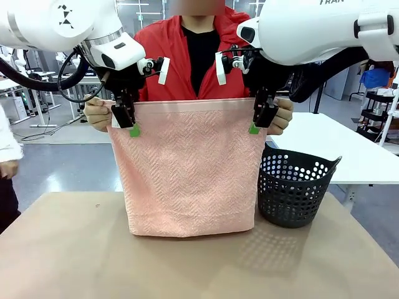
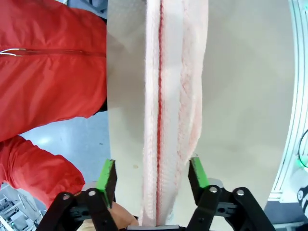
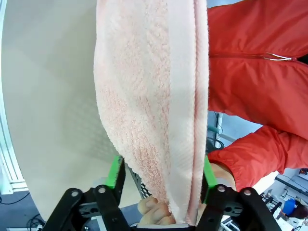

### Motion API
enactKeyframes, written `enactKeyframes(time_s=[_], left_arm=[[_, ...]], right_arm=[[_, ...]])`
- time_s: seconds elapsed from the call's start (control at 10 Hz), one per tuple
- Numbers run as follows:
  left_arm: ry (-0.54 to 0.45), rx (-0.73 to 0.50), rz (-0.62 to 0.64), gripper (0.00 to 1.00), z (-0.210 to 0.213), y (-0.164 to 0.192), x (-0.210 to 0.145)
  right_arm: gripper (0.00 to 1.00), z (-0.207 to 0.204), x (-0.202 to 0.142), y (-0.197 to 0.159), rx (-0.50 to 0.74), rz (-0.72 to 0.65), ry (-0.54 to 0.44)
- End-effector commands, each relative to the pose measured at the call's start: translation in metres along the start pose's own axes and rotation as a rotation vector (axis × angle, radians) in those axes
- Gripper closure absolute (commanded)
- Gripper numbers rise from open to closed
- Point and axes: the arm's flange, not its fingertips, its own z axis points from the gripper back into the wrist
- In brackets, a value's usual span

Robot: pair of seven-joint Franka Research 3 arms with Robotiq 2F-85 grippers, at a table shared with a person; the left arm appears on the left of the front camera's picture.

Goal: Fold the towel.
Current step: Release the end of the 100 cm Hotel Towel you were holding and grab the top end of the folded side.

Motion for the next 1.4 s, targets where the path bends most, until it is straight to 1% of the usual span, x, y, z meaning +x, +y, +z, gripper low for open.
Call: enactKeyframes(time_s=[0.0,0.1,0.2,0.3,0.4,0.7,0.9,1.0,1.3], left_arm=[[-0.015,-0.012,0.009,1.0,0.007,-0.003,-0.004],[-0.023,-0.006,0.007,1.0,0.009,-0.005,-0.005],[-0.028,-0.002,0.009,0.85,0.01,-0.006,-0.006],[-0.03,0.002,0.013,0.95,0.011,-0.007,-0.007],[-0.031,0.003,0.015,1.0,0.011,-0.008,-0.009],[-0.029,0.003,0.02,1.0,0.011,-0.009,-0.011],[-0.034,0.013,0.064,1.0,0.005,-0.012,-0.018],[-0.012,0.009,0.013,1.0,0.01,-0.002,-0.004],[-0.012,0.009,0.013,1.0,0.01,-0.002,-0.004]], right_arm=[[1.0,0.003,0.0,-0.003,0.018,0.021,-0.018],[1.0,0.003,0.001,-0.003,0.017,0.024,-0.014],[1.0,0.003,0.001,-0.004,0.019,0.019,-0.012],[0.97,0.003,0.001,-0.004,0.021,0.014,-0.014],[1.0,0.002,0.0,-0.003,0.022,0.013,-0.015],[1.0,0.002,0.002,-0.003,0.024,0.018,-0.021],[1.0,-0.007,-0.003,-0.007,0.024,-0.006,-0.027],[1.0,0.001,0.002,0.0,0.003,0.004,-0.004],[1.0,0.001,0.002,0.0,0.003,0.004,-0.004]])
